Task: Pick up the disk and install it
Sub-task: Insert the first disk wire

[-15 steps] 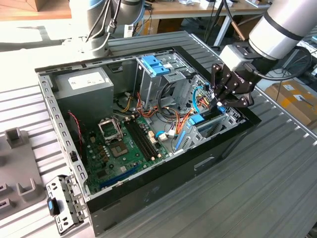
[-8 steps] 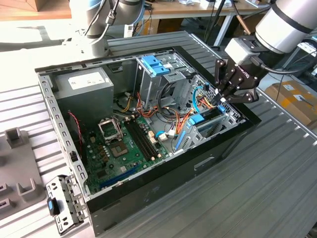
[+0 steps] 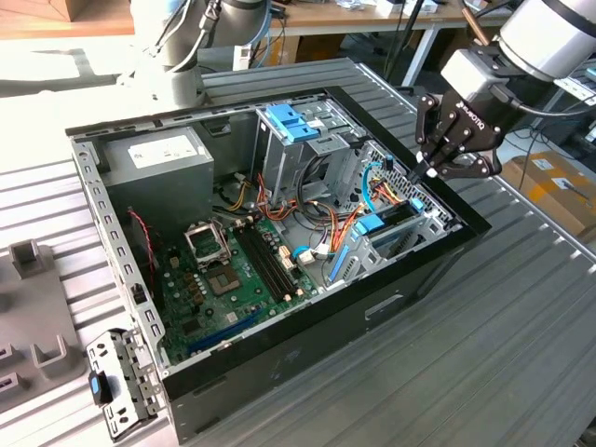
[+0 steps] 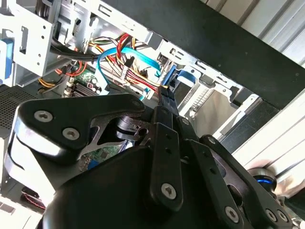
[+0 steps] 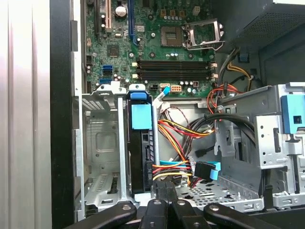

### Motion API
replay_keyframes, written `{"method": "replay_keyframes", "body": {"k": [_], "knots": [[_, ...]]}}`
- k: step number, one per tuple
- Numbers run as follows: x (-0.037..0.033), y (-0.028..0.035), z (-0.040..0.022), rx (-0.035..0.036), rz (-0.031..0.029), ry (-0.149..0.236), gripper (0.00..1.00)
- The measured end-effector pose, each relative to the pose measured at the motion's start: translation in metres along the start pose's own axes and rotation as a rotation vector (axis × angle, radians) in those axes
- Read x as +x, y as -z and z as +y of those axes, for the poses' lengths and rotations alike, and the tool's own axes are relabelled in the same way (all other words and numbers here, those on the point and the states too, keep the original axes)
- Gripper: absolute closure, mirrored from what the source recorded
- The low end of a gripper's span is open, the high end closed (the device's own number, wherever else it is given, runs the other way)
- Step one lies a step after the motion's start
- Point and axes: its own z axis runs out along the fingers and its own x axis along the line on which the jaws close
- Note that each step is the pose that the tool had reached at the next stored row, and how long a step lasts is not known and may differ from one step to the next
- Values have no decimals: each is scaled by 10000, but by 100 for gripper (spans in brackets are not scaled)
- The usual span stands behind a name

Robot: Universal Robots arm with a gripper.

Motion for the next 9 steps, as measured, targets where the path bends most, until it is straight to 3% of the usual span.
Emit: {"method": "replay_keyframes", "body": {"k": [2, 9], "knots": [[-1, 3, -1, -2, -30, 3, 89], [-1, 5, 0, -2, -30, 3, 89]]}}
